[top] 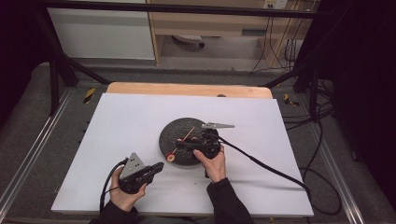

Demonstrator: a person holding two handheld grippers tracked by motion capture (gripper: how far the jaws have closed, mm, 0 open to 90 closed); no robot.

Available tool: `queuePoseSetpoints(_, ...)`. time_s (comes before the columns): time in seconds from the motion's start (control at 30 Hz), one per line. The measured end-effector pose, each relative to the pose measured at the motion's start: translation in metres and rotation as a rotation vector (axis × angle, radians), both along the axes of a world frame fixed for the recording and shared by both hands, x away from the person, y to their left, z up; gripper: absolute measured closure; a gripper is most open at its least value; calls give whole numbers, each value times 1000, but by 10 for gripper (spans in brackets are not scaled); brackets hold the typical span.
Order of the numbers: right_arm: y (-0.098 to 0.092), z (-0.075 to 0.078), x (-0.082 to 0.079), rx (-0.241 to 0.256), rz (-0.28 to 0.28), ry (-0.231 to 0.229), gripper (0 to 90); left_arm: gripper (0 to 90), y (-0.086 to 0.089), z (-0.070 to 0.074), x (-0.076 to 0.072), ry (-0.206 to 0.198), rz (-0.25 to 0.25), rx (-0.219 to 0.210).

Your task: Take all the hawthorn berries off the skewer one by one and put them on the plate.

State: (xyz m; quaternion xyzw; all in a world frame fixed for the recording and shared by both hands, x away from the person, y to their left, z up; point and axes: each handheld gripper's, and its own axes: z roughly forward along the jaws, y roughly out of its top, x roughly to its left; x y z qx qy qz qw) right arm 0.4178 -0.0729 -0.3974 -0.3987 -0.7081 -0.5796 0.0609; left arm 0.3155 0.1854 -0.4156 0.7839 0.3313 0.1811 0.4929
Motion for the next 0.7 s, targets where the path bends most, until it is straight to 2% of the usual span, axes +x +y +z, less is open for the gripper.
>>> queuePoseSetpoints(0.43,-20,23,20,-15,-66,-24,605,886,2,2,-1,-6,0,-7)
queuePoseSetpoints(0.57,-23,25,23,-20,-76,-29,605,886,2,2,-1,-6,3,-8)
queuePoseSetpoints(0.7,-28,30,28,-36,-112,-47,607,886,3,1,-1,0,4,-6)
